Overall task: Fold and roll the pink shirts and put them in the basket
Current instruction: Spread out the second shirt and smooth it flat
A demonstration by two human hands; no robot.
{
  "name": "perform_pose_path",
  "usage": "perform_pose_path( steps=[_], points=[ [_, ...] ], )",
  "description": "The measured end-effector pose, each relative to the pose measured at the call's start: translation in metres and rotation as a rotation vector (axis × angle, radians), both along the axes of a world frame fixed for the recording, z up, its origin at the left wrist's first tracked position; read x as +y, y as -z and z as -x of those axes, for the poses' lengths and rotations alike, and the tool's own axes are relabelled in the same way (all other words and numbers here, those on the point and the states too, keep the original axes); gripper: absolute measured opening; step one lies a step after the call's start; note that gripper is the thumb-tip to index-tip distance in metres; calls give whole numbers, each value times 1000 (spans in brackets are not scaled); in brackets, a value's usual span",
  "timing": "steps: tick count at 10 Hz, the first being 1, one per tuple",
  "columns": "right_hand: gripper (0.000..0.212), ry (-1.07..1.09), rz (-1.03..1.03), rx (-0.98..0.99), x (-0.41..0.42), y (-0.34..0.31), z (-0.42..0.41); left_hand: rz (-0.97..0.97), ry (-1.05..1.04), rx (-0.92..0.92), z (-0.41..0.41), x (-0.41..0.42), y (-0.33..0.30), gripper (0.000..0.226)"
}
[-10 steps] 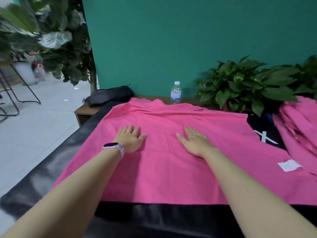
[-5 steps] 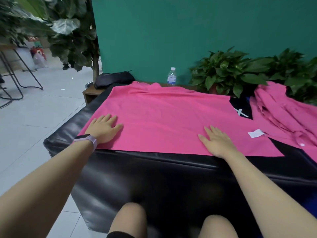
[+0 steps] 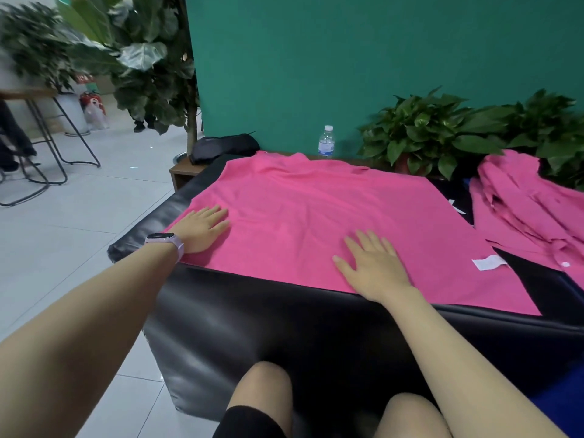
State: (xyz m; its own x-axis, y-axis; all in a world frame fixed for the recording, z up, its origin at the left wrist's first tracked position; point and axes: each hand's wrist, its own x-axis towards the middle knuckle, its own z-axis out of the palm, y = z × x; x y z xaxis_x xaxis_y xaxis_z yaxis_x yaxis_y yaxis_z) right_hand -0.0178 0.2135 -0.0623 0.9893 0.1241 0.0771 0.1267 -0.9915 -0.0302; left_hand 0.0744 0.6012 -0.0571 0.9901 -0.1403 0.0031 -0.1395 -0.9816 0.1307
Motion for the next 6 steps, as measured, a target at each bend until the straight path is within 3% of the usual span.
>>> perform_pose_path(
  steps=[1,2,3,6],
  points=[
    [74,-125,-72,75,14,5,-5,-5,-249,-152,1,35,1,71],
    [75,-109,-100,101,14,10,-10,140,-691,-128,11,72,4,97],
    [77,-107,-96,108,12,11,-11,233,-774,-40,13,81,7,111],
    [77,-121,-114,128,4,8,0,255,-826,-40,35,71,9,115]
  ],
)
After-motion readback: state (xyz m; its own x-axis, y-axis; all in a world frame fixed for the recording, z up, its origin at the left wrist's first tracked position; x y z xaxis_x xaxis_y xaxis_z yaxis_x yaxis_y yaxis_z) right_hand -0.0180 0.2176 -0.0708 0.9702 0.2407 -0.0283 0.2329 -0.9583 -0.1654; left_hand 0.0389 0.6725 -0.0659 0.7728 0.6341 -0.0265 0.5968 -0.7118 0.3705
